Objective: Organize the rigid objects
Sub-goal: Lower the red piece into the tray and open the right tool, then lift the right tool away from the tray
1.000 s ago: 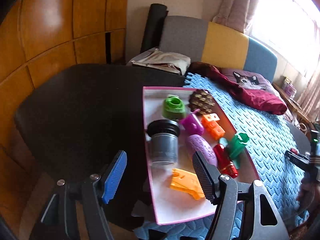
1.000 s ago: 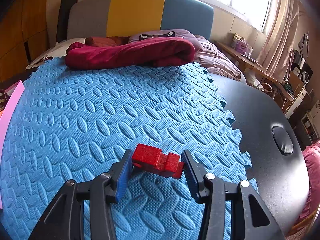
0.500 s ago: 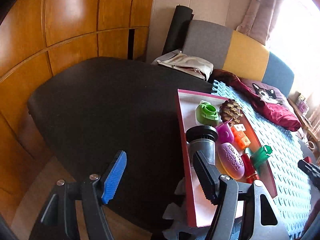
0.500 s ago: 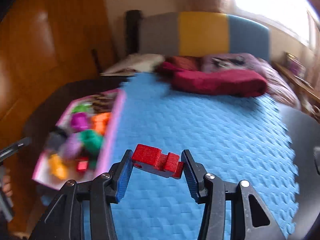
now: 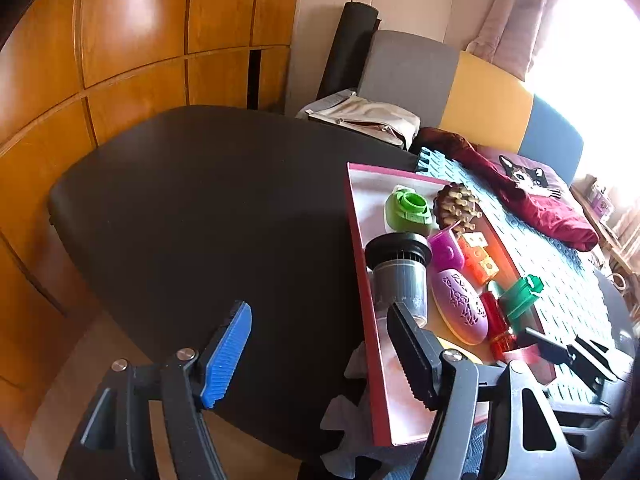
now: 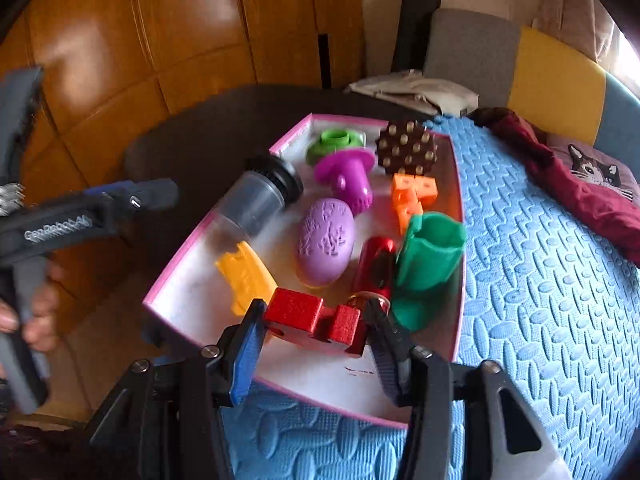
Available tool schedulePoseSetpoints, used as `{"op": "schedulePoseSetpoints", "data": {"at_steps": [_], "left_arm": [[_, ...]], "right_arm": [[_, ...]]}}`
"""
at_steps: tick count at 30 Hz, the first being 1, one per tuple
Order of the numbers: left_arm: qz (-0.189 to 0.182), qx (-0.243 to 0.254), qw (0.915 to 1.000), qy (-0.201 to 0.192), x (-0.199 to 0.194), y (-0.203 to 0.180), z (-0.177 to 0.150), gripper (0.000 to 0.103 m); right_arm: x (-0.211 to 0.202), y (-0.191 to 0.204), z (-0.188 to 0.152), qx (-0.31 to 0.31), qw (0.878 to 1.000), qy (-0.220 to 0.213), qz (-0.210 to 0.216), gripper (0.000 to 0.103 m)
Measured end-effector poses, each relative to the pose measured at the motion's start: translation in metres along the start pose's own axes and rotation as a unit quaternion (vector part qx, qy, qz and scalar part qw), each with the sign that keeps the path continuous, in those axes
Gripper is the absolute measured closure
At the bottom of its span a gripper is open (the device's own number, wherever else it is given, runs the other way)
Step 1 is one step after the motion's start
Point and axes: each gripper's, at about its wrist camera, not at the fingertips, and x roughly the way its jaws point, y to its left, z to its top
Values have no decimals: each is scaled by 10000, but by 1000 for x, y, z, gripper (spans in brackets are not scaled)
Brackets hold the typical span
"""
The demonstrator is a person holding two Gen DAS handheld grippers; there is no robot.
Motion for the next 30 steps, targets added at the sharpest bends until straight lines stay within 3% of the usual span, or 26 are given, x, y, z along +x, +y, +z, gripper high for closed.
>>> {"op": "schedulePoseSetpoints", "data": {"at_steps": [5,10,16,25,30], "left_arm": [[25,43,10000,-34,0,-2,-1,31],[93,111,9999,-86,0,-5,-2,30],[176,215,9995,-168,-5,-11,-3,21],[240,175,9984,-481,-27,-20,-7,1],[138,142,9983,-544,-38,-27,-13,0]], "right_arm": [[2,-8,-3,168,9996,-39,204,48],[8,-17,-4,430,9988,-33,211,35],[-2,-14,-4,539,9983,-110,176,31],[-30,-12,-2,927,9936,-594,-246,24],[-48,-14,-2,1322,9844,-906,-727,24]]}}
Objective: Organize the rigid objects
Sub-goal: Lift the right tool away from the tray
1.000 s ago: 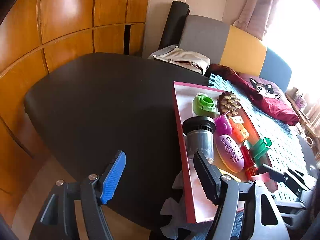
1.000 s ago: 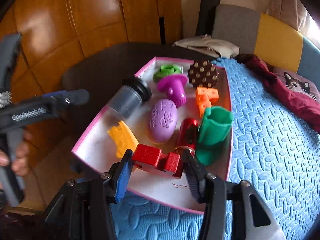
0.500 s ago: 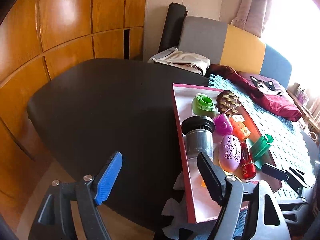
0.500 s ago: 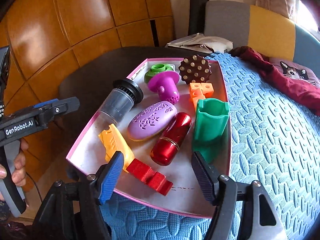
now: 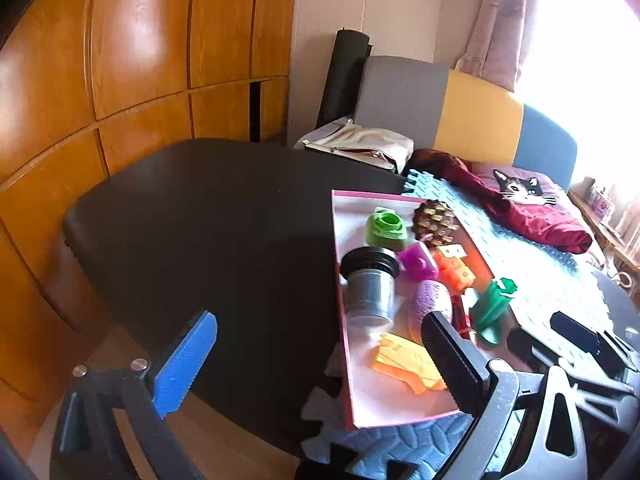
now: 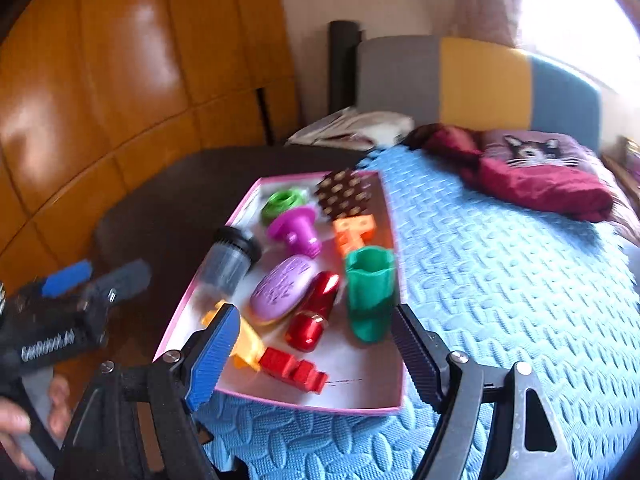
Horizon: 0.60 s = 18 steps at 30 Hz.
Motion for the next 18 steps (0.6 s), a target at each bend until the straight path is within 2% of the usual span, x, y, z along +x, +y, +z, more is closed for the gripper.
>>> {"op": "schedulePoseSetpoints", "data": {"at_steps": [3,5,8,10,18], "left_arm": [[-39,-33,10000,-1,-5,-6,-4,0],[93,-34,10000,-7,-8,-12,-7,0],[477,94,9988,-33,-9,-21,-12,0],[596,147,9981,-29,-10,-24,-15,0],[593,195,9980,-54,-14,-30,-19,0]], "right_arm": [[-4,-1,1,35,9993,-49,-358,24],[-2,-3,1,18,9979,83,-646,24],[-4,-7,-1,75,9974,104,-712,24],[-6,-8,-1,118,9974,79,-708,24],[-15,-5,0,103,9974,-87,-706,24]]}}
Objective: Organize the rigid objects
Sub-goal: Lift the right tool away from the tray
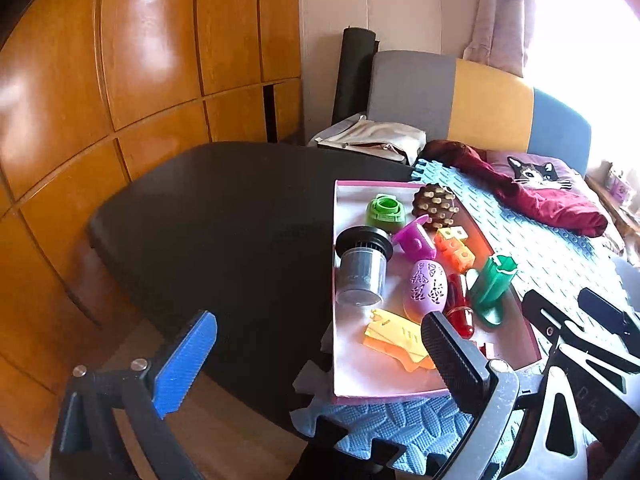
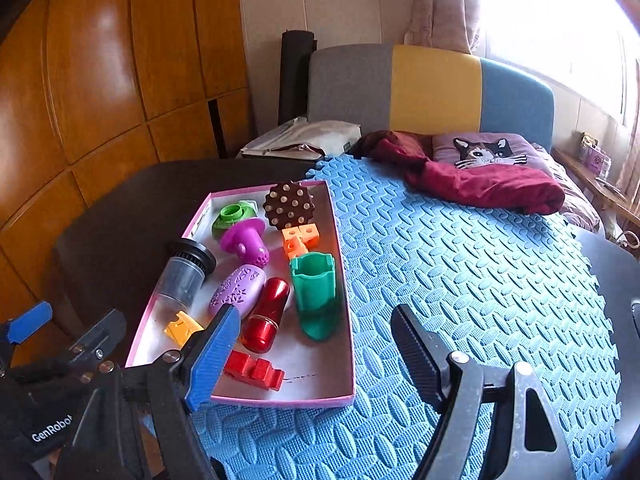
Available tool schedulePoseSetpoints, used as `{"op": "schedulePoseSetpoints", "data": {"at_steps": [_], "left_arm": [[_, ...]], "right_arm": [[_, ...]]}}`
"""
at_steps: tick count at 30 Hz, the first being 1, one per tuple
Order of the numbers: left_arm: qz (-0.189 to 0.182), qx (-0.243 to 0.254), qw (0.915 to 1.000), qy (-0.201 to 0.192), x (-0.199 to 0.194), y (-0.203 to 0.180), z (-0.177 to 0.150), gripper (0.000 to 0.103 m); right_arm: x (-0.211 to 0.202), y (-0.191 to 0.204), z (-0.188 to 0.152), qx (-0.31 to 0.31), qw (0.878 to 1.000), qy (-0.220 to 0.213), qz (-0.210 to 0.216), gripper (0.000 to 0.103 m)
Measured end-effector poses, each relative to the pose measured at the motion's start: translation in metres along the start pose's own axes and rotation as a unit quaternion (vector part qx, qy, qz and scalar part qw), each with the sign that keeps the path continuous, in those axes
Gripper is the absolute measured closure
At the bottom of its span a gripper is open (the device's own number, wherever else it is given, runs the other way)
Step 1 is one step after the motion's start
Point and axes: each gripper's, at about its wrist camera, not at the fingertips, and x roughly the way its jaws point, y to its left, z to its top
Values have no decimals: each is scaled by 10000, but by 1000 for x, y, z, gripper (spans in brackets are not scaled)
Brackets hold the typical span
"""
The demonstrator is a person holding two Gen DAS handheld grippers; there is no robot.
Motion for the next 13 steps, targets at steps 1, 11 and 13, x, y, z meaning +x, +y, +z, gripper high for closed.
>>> {"op": "schedulePoseSetpoints", "data": {"at_steps": [1,11,13], "left_arm": [[-2,-12,10000,-12,-1,0,0,0],[-37,-73,9999,-100,-4,2,0,0],[-77,-77,9999,-74,-3,2,0,0]], "right_arm": [[-1,0,0,-3,10000,-20,1,24],[0,0,1,20,10000,-2,53,24],[1,-1,1,30,10000,19,85,24]]}}
